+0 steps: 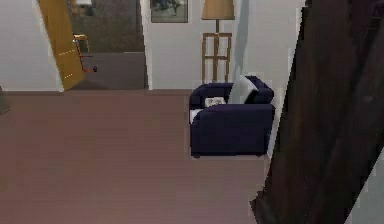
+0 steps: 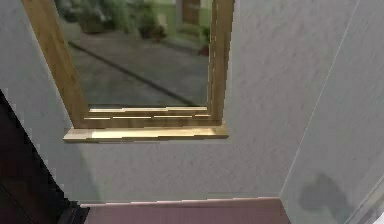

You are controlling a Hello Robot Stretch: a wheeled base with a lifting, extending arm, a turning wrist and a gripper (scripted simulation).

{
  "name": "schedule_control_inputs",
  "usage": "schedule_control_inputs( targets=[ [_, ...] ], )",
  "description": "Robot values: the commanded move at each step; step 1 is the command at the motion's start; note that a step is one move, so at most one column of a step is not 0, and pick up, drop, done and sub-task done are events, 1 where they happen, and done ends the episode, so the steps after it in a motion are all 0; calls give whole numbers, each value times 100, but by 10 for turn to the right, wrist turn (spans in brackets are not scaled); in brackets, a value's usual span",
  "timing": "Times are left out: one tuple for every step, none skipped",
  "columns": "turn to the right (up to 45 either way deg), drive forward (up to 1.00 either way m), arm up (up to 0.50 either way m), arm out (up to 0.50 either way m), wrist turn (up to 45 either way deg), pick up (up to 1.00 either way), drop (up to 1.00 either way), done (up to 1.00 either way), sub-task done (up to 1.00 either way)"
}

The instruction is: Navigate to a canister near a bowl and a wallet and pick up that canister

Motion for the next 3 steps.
schedule_control_inputs(
  targets=[
    [-60, 0, 0, 0, 0, 0, 0, 0, 0],
    [0, 25, 0, 0, 0, 0, 0, 0, 0],
    [-150, 0, 0, 0, 0, 0, 0, 0, 0]
  ],
)
